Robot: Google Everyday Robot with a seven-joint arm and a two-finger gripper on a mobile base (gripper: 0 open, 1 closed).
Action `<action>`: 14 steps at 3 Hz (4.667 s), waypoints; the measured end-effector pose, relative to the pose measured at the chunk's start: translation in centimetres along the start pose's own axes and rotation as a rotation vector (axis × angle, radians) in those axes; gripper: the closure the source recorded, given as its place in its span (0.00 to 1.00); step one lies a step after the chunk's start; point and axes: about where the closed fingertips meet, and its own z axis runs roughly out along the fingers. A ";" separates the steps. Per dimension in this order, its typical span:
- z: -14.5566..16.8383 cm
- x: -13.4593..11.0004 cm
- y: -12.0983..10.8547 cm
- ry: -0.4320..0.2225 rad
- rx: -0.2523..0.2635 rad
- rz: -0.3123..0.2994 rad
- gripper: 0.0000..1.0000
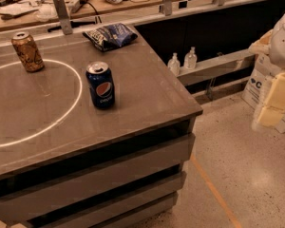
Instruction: Move blue chip bag near orange can
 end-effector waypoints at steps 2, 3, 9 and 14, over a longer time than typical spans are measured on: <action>1.0 -0.4 -3.1 -0.103 0.032 0.038 0.00; 2.9 -1.0 -6.7 -0.216 0.047 0.130 0.00; 14.8 -18.2 -24.9 -0.856 0.156 0.370 0.00; 24.1 -32.4 -31.7 -0.939 0.114 0.260 0.00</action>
Offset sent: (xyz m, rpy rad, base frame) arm 0.0476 -0.0031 -0.0041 0.1377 -0.0645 0.0010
